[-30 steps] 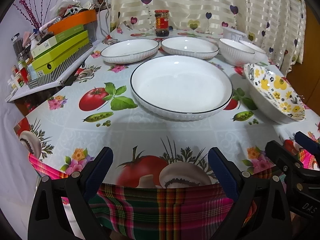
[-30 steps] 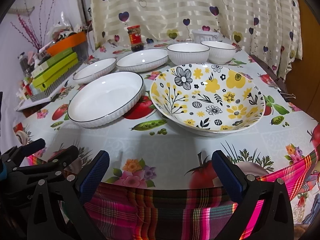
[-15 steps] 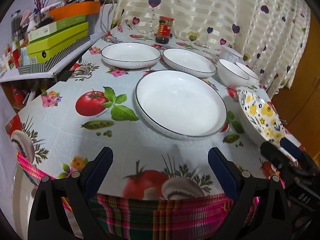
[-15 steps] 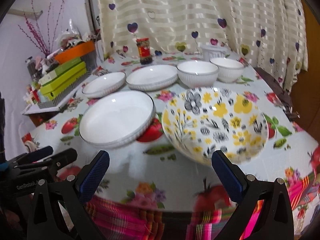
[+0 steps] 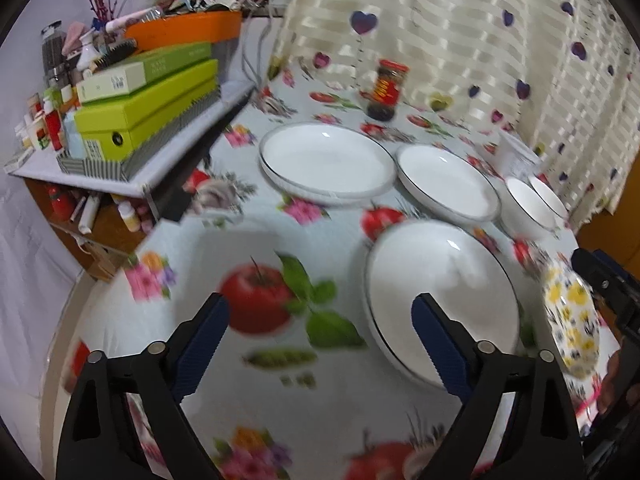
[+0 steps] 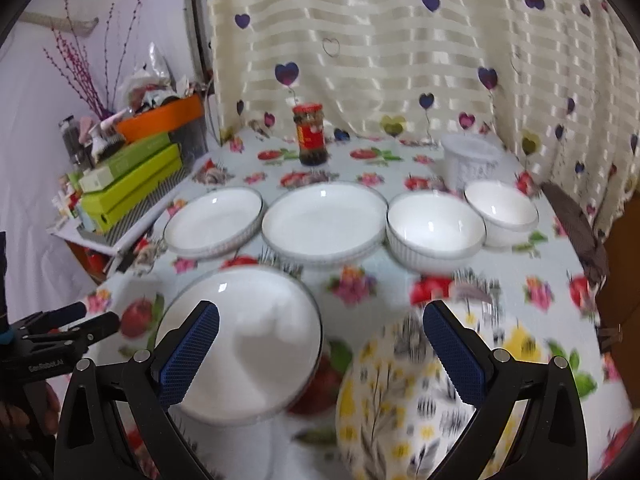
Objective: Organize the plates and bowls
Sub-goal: 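Move both tools toward the large white plate beside the floral bowl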
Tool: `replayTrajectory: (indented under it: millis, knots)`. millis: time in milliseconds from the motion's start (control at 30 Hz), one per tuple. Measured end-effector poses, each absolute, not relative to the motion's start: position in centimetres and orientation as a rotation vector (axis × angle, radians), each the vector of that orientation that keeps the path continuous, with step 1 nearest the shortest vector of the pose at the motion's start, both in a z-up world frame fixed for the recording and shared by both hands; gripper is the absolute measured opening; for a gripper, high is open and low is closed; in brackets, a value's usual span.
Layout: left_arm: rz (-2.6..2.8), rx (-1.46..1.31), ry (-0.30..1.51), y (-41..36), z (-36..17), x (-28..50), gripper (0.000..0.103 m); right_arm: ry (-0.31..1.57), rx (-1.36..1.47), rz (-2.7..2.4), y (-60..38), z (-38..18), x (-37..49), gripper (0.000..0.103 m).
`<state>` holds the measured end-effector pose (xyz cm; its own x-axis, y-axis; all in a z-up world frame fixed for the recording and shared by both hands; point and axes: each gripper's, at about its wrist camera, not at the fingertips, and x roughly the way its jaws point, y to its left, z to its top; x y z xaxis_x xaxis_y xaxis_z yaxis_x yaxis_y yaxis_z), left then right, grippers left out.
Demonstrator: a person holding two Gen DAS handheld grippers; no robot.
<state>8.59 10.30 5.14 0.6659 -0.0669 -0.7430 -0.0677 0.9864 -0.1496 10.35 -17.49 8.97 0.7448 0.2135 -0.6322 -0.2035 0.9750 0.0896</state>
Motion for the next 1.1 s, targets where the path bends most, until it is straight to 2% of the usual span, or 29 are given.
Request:
replayTrajectory:
  millis: [133,200,367,800,833,900,967,1033,1067,1100]
  knots:
    - [0.029,-0.180,0.840,11.9,5.7,11.2,0.080,0.672,0.019,0.259,-17.2,9.8,13.4,0.103]
    - [0.027,-0.183,0.840,12.4,5.8,12.3,0.075,0.678,0.013,0.287,-16.8,10.1,15.3,0.097]
    - [0.044,-0.195,0.845,13.6,5.6,14.6,0.070,0.681,-0.031,0.367,-15.4,10.4,19.5,0.096]
    - [0.018,-0.306,0.908,16.3,3.2,20.1,0.070,0.839,-0.108,0.530,-10.4,6.8,31.0,0.095]
    - [0.013,-0.317,0.911,16.4,3.0,20.4,0.070,0.853,-0.102,0.546,-10.1,6.4,31.9,0.093]
    - [0.026,-0.320,0.923,16.6,2.4,21.0,0.070,0.882,-0.085,0.567,-9.6,5.8,33.0,0.080]
    - [0.032,-0.312,0.930,16.7,2.1,21.5,0.070,0.912,-0.080,0.593,-8.8,5.1,34.2,0.077]
    - [0.037,-0.304,0.937,16.7,1.8,22.0,0.061,0.929,-0.097,0.596,-8.1,4.5,35.1,0.070]
    - [0.037,-0.302,0.941,16.7,1.6,22.2,0.051,0.942,-0.105,0.607,-7.7,4.0,35.7,0.065]
    - [0.040,-0.302,0.947,16.7,1.5,22.5,0.047,0.955,-0.107,0.614,-7.4,3.7,36.0,0.059]
